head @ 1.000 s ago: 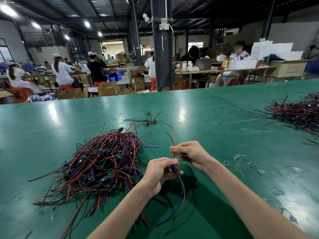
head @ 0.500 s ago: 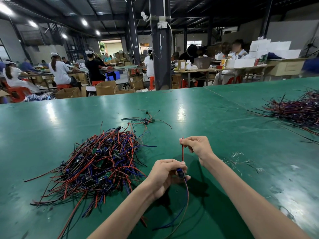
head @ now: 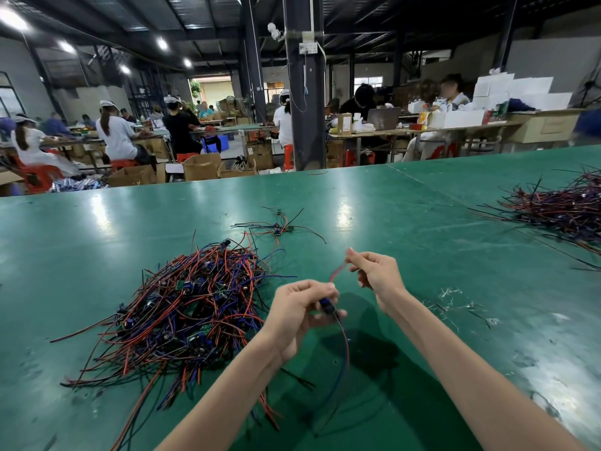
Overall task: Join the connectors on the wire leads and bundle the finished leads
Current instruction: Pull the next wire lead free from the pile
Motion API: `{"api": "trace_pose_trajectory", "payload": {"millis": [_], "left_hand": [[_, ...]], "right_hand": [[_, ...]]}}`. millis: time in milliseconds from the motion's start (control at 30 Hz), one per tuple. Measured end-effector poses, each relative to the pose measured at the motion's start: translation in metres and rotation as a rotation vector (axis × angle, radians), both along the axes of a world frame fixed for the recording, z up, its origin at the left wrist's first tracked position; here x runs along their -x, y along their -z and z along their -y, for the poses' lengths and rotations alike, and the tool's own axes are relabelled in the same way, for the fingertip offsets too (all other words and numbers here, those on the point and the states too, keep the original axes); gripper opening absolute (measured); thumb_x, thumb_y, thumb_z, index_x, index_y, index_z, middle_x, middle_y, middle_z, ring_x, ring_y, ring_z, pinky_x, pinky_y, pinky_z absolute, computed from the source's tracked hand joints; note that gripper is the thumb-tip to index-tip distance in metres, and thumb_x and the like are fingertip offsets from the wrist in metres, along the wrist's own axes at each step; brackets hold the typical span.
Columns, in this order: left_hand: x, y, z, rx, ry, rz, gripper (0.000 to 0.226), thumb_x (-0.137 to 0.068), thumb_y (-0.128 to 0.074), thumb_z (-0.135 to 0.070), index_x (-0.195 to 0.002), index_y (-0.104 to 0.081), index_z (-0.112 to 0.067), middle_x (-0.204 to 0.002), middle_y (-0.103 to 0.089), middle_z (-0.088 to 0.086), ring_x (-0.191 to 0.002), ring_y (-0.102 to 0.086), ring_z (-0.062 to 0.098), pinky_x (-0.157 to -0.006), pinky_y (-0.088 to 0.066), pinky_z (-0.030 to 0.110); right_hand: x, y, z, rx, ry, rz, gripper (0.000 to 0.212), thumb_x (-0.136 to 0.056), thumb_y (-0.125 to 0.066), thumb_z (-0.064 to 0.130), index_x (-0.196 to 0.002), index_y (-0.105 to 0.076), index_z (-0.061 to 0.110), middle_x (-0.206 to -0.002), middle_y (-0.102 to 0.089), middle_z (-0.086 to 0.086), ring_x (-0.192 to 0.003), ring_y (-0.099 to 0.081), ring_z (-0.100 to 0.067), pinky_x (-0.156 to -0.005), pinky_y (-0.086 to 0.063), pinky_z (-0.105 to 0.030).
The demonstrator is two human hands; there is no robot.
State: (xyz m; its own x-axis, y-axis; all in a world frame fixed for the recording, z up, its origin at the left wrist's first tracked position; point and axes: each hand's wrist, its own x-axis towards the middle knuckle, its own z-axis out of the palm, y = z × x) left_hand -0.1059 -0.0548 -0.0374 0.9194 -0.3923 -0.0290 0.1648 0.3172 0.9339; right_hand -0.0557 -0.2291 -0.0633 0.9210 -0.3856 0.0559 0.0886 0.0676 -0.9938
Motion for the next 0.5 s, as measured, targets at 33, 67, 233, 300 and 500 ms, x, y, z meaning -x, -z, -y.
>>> {"api": "trace_pose_trajectory", "payload": {"millis": [33,67,233,300,500], "left_hand": [[-0.004,-0.004,-0.004,0.040,-0.060,-0.002,0.020,-0.081,-0.064,-0.002,-0.061,-0.068,-0.002,-0.061,-0.060,0.008,-0.053,-0.057,0.014,-0.057,-0.057,0.030],[-0.009,-0.007,-0.009,0.080,-0.124,-0.008,0.017,-0.081,-0.064,-0.002,-0.065,-0.067,0.000,-0.062,-0.060,0.007,-0.055,-0.057,0.014,-0.056,-0.057,0.029],[-0.028,-0.009,-0.029,0.135,-0.351,-0.009,0.011,-0.086,-0.062,-0.005,-0.076,-0.064,-0.003,-0.063,-0.064,0.001,-0.054,-0.058,0.010,-0.054,-0.054,0.021],[-0.031,-0.005,-0.031,0.060,-0.386,0.004,0.012,-0.087,-0.063,-0.008,-0.075,-0.067,-0.008,-0.062,-0.064,-0.002,-0.049,-0.051,0.005,-0.050,-0.048,0.016],[-0.036,0.005,-0.031,-0.012,-0.349,-0.012,0.012,-0.087,-0.064,-0.011,-0.078,-0.069,-0.007,-0.066,-0.059,0.002,-0.046,-0.043,0.006,-0.046,-0.039,0.018]], "right_hand": [[0.003,-0.003,-0.004,-0.027,-0.047,-0.012,0.027,-0.081,-0.072,0.035,-0.073,-0.069,0.010,-0.059,-0.060,0.001,-0.043,-0.039,-0.008,-0.044,-0.034,-0.019],[0.008,-0.006,-0.009,-0.038,-0.112,-0.027,0.031,-0.077,-0.072,0.040,-0.076,-0.069,0.009,-0.060,-0.061,0.001,-0.042,-0.039,-0.007,-0.043,-0.034,-0.019],[0.029,-0.014,-0.048,0.006,-0.502,-0.039,0.033,-0.071,-0.070,0.039,-0.074,-0.070,0.006,-0.062,-0.064,-0.003,-0.040,-0.040,-0.007,-0.042,-0.034,-0.017],[0.035,-0.015,-0.060,0.011,-0.572,-0.019,0.024,-0.078,-0.068,0.029,-0.074,-0.070,0.005,-0.061,-0.065,-0.003,-0.040,-0.042,-0.007,-0.042,-0.035,-0.017],[0.041,-0.011,-0.066,-0.001,-0.538,-0.003,0.008,-0.085,-0.066,0.004,-0.077,-0.068,0.004,-0.056,-0.064,-0.002,-0.038,-0.046,-0.006,-0.040,-0.039,-0.016]]}}
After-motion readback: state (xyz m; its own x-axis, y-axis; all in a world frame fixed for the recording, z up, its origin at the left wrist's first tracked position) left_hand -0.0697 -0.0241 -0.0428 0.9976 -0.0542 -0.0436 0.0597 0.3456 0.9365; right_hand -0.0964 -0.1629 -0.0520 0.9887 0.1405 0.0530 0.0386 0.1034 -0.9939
